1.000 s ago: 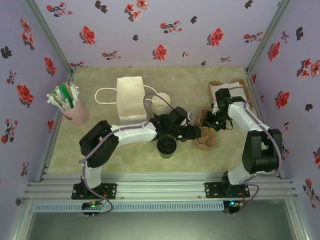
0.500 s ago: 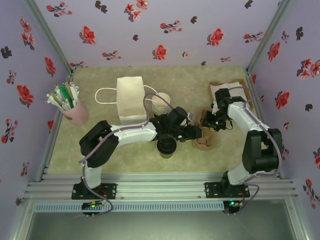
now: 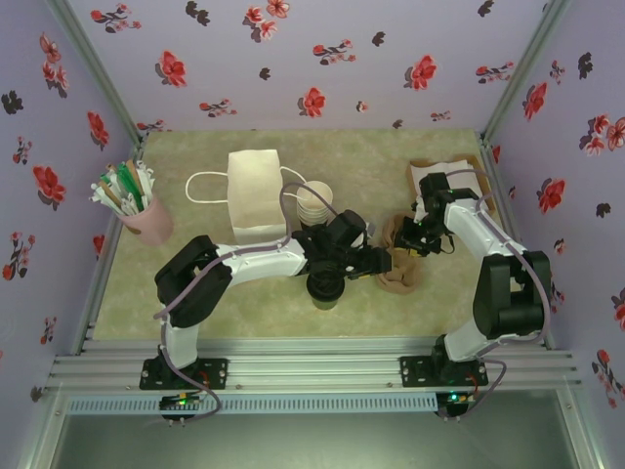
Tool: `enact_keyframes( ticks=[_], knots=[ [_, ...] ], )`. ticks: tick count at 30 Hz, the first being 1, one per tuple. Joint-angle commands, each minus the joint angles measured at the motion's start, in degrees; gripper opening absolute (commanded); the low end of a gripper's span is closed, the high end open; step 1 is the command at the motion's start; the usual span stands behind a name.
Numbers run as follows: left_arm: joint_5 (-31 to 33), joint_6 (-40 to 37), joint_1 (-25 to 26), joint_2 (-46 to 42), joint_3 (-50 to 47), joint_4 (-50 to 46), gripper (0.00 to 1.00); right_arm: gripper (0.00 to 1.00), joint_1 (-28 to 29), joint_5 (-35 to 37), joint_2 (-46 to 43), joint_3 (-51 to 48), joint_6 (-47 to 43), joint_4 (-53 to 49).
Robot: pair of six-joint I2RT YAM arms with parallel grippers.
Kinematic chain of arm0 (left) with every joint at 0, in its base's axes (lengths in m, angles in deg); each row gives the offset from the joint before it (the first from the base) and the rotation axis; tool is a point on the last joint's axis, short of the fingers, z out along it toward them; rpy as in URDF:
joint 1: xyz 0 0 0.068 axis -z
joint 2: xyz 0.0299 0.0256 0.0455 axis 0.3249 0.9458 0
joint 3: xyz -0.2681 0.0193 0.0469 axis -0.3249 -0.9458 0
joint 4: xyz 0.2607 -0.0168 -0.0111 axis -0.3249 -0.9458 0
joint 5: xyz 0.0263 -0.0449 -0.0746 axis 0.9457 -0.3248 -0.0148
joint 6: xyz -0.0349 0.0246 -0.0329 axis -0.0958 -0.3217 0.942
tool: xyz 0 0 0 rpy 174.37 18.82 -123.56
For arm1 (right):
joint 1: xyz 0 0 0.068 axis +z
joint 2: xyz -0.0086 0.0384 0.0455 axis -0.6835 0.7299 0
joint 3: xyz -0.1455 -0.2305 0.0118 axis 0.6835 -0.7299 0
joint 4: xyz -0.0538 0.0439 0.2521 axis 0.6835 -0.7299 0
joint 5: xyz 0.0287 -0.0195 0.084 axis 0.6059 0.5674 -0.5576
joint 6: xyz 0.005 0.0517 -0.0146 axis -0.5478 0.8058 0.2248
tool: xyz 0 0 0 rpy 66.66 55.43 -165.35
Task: Pack the takeout coffee
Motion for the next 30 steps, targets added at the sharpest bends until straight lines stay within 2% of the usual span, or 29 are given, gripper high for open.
enact_keyframes(
  ticks=[1,5,15,30],
  knots=[
    [0.5,-1.2,0.3,-1.1,1.7,-0.8,0.54,0.31,0.7,-1.5,0.9,-0.2,0.3,0.0],
    [0.1,-1.0,0.3,-0.9,2.2,-0.6,0.5,0.31,0.8,-1.6,1.0,-0.2,0.2,0.1],
    [-0.2,-0.8,0.4,-0.3,2.5,-0.3,0.47,0.31,0.9,-1.5,1.4,0.0,0.3,0.2],
    [-1.5,0.6,0.4,2.2,2.9,1.4,0.55,0.31,1.0,-2.3,1.2,0.1,0.8,0.5]
  ],
)
